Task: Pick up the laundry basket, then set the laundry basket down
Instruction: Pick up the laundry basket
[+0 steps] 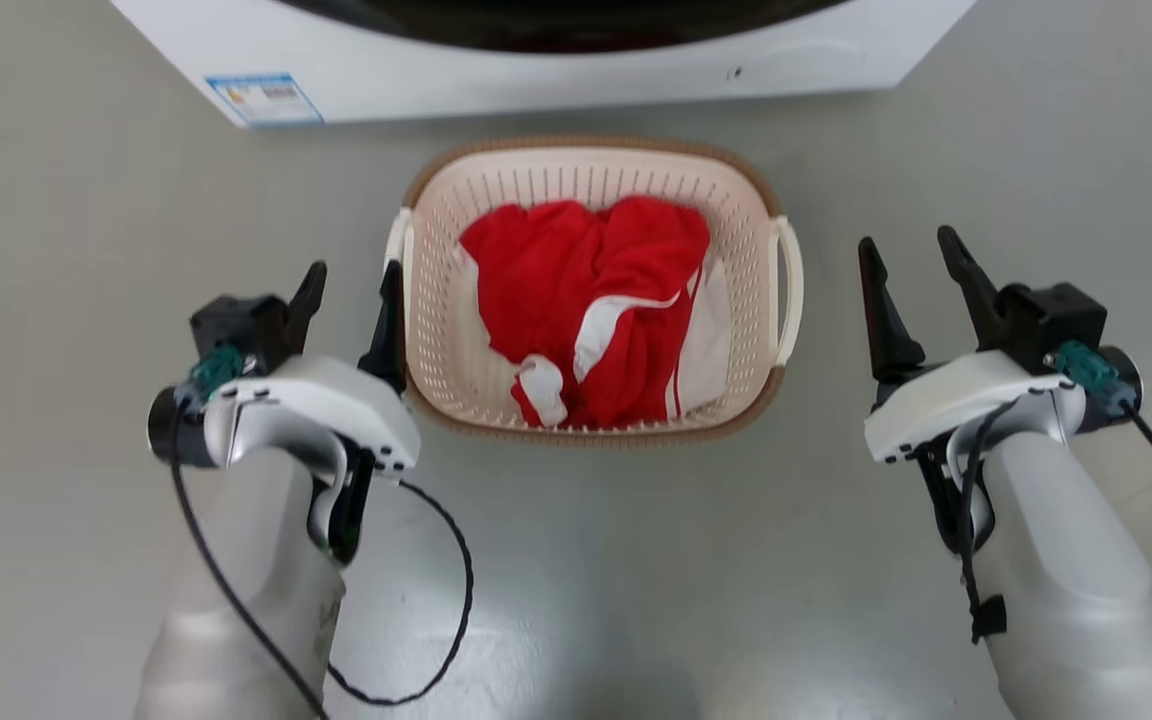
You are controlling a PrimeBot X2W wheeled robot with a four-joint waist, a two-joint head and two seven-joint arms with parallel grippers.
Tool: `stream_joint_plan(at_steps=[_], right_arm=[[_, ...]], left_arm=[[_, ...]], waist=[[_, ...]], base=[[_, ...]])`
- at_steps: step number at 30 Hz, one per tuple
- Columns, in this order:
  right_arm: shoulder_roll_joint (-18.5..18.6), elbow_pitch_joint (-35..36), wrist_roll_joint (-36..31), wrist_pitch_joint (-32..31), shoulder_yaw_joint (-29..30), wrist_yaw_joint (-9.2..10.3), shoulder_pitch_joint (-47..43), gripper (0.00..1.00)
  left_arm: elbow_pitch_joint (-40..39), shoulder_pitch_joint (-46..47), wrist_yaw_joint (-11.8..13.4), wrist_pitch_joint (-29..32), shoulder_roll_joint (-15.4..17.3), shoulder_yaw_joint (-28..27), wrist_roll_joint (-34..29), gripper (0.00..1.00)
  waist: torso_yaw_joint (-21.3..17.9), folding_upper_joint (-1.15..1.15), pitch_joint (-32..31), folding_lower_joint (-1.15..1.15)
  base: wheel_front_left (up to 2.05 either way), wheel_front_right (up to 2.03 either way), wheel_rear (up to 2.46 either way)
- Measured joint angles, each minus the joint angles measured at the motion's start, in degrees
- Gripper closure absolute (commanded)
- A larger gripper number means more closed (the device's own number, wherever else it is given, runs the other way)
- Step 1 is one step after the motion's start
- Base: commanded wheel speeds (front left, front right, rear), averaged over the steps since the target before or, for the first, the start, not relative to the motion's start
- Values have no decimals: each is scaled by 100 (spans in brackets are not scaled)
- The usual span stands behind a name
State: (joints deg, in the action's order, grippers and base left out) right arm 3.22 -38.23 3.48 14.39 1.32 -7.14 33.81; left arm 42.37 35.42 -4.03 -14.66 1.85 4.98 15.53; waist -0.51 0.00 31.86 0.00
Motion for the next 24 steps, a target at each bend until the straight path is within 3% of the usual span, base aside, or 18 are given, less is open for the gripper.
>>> stream_joint_plan(at_steps=[9,24], right_arm=[[9,-527,-3,0,-88,0,570,0],[33,-931,121,0,-199,0,1171,0]], left_arm=[[958,978,15,0,-11,104,63,0],[1759,2021,15,-2,-2,222,-82,0]], waist=[[33,0,775,0],[68,0,1603,0]], base=[[0,0,0],[0,0,0]])
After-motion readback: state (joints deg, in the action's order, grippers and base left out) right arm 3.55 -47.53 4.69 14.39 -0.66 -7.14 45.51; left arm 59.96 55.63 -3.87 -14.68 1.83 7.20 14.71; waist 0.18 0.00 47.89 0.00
